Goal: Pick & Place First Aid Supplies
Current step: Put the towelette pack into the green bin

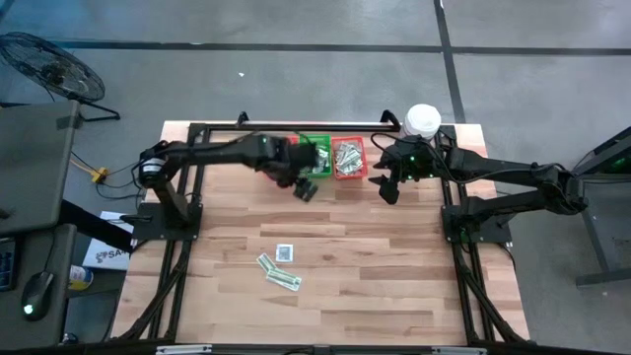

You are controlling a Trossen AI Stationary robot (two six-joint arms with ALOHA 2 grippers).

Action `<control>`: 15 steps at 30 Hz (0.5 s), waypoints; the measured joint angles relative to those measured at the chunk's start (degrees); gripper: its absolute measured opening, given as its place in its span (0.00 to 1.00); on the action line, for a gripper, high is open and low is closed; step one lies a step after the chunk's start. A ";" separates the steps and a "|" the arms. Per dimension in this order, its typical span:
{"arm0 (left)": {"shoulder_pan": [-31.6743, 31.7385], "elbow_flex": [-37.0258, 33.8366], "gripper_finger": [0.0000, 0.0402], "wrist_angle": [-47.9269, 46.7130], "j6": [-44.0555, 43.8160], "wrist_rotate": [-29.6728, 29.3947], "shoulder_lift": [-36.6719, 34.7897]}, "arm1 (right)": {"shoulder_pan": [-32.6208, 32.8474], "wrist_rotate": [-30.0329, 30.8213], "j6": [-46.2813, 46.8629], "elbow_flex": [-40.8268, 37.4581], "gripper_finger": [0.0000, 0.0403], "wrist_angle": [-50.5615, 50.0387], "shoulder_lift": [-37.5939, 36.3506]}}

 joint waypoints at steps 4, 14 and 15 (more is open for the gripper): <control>-5.79 -1.16 0.69 -4.39 -3.95 -2.14 -1.23 | 0.00 -1.89 1.61 0.00 0.53 -0.17 0.00; -19.03 -15.18 0.69 -0.16 -16.36 -4.66 -8.82 | 4.50 -1.57 6.39 0.00 0.52 -0.20 0.02; -20.19 -16.98 0.69 0.98 -17.56 -4.46 -10.02 | 5.18 -1.18 7.30 -0.04 0.52 -0.25 0.02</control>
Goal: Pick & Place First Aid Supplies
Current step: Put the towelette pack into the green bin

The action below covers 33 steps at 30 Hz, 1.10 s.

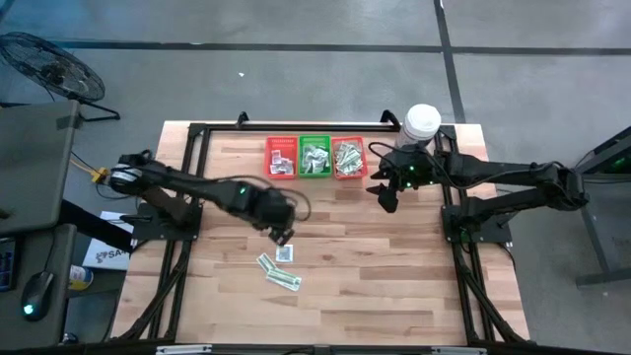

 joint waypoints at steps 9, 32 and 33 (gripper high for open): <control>-12.11 -13.51 0.69 11.32 -11.55 0.14 -7.31 | 8.72 5.14 8.40 0.00 0.52 0.14 0.86; -16.06 -23.35 0.69 31.07 27.70 -7.43 -6.74 | 33.07 12.78 20.98 0.00 0.52 11.31 16.36; -15.88 -23.31 0.69 32.08 28.72 -7.10 -6.25 | 33.63 12.83 21.27 0.00 0.52 12.32 16.96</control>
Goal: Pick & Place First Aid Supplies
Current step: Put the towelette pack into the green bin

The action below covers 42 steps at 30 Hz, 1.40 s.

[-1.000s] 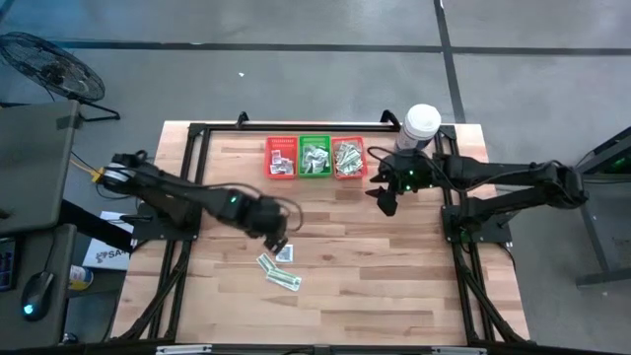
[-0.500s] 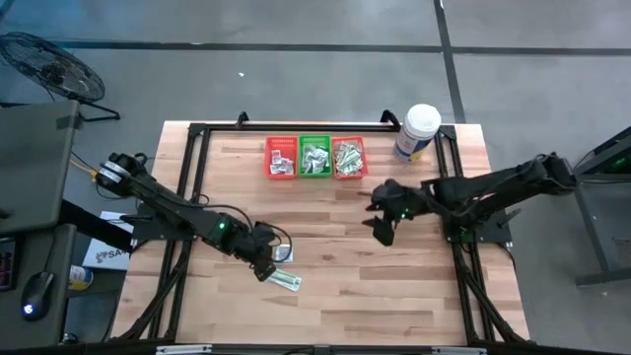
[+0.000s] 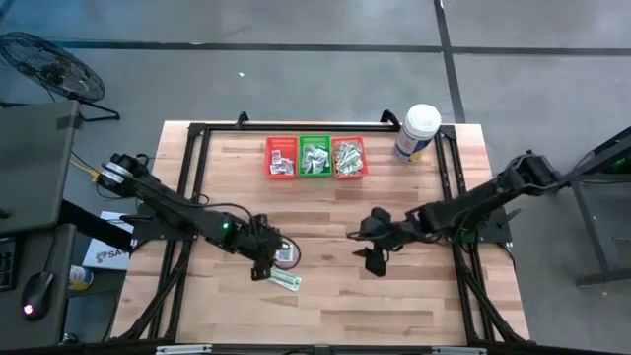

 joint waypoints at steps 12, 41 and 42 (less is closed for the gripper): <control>1.66 -0.01 0.69 5.51 7.35 3.62 9.23 | 4.13 1.00 0.86 0.09 0.52 2.60 2.82; 1.53 0.14 0.32 8.93 8.68 4.28 15.81 | 4.33 0.20 1.03 0.04 0.52 3.27 2.71; 1.53 0.14 0.28 9.09 8.19 4.27 15.83 | 4.32 0.20 1.21 0.04 0.52 3.27 2.71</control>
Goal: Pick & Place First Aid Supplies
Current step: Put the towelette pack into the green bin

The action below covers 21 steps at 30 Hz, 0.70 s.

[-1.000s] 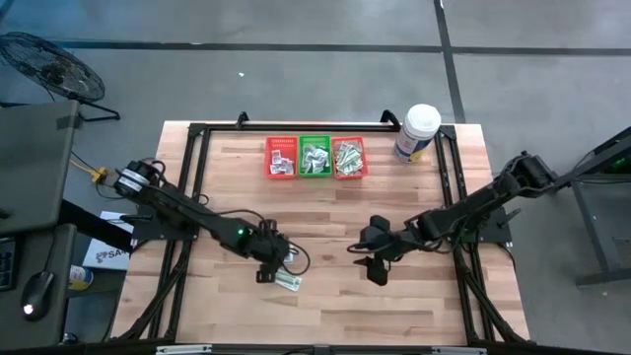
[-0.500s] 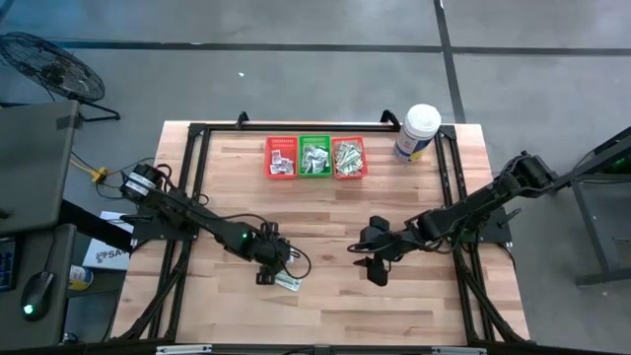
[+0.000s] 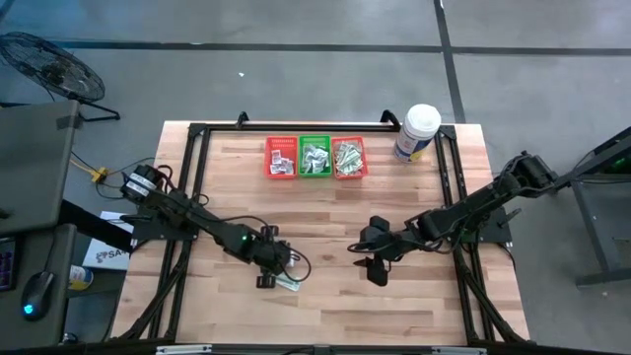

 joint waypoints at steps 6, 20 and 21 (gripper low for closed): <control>0.03 0.00 0.03 1.17 -0.59 0.56 0.07 | -0.01 0.00 1.11 0.00 0.52 0.02 -0.02; 0.36 4.69 0.00 -0.20 -4.55 -7.59 0.35 | -0.07 3.32 -6.69 0.00 0.52 8.63 -0.04; 0.38 5.38 0.00 0.09 -4.57 -8.47 0.30 | -0.07 4.17 -8.47 0.00 0.52 8.91 -0.04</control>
